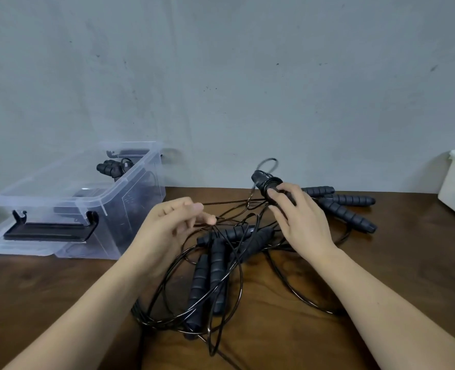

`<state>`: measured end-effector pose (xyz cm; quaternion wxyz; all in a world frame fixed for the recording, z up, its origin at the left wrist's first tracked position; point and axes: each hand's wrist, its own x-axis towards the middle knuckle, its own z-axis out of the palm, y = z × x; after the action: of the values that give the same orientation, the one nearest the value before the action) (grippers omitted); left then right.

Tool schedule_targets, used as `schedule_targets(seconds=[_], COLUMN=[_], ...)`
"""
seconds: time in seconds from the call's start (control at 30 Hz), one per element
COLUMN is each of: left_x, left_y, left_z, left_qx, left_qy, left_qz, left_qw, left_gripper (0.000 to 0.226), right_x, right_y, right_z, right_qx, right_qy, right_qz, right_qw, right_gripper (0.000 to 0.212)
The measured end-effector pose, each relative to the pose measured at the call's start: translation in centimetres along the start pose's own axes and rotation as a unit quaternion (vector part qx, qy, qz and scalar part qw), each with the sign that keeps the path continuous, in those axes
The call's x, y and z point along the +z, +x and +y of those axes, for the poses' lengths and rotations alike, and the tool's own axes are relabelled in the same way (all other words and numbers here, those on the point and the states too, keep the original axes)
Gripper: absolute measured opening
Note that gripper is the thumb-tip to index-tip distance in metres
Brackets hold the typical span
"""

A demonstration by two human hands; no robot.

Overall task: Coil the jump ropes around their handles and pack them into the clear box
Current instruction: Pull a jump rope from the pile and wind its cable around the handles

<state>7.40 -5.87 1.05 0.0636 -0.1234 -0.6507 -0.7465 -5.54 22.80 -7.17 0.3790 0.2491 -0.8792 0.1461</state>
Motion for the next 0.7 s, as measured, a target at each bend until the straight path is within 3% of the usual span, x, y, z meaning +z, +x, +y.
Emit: schedule_targets(seconds=[0.03, 0.1, 0.17, 0.23, 0.27, 0.3, 0.4, 0.47, 0.53, 0.63, 0.7], left_x=[0.0, -0.7, -1.9, -2.5, -2.8, -3.3, -3.6, -3.2, -3.4, -3.8, -4.1], left_y=[0.1, 0.5, 0.6, 0.8, 1.0, 1.3, 1.3, 0.8, 0.4, -0.1, -0.2], left_z=[-0.4, -1.2, -1.6, -1.7, -1.9, -2.2, -2.8, -2.8, -2.7, -2.1, -2.1], left_qx=[-0.002, 0.0, 0.032, 0.074, 0.072, 0.049, 0.003, 0.007, 0.021, 0.067, 0.09], left_qy=[-0.008, 0.122, 0.355, 0.498, 0.509, 0.479, 0.17, 0.09, 0.18, 0.372, 0.412], left_qz=[0.026, 0.082, 0.109, 0.128, 0.152, 0.188, 0.232, 0.22, 0.238, 0.256, 0.266], left_qw=[1.0, 0.989, 0.928, 0.855, 0.844, 0.856, 0.958, 0.971, 0.954, 0.89, 0.867], left_gripper=[0.043, 0.041, 0.029, 0.017, 0.017, 0.018, 0.022, 0.024, 0.026, 0.018, 0.017], right_x=[0.1, 0.3, 0.4, 0.4, 0.5, 0.6, 0.8, 0.8, 0.8, 0.7, 0.7], right_y=[-0.1, -0.4, -0.6, -0.7, -0.7, -0.9, -1.0, -1.0, -0.9, -0.9, -0.9], right_z=[0.0, 0.4, 0.9, 1.2, 1.2, 1.0, 0.6, 0.5, 0.5, 0.4, 0.4], right_qx=[-0.003, 0.008, 0.041, 0.061, 0.064, 0.064, 0.068, 0.073, 0.076, 0.077, 0.078], right_qy=[-0.007, -0.014, -0.01, -0.005, -0.003, -0.002, 0.009, 0.017, 0.019, 0.023, 0.023], right_qz=[0.001, 0.0, 0.005, 0.013, 0.013, 0.009, 0.002, 0.003, 0.006, 0.011, 0.014], right_qw=[1.0, 1.0, 0.999, 0.998, 0.998, 0.998, 0.998, 0.997, 0.997, 0.997, 0.997], right_gripper=[0.034, 0.034, 0.034, 0.034, 0.034, 0.035, 0.035, 0.035, 0.035, 0.035, 0.035])
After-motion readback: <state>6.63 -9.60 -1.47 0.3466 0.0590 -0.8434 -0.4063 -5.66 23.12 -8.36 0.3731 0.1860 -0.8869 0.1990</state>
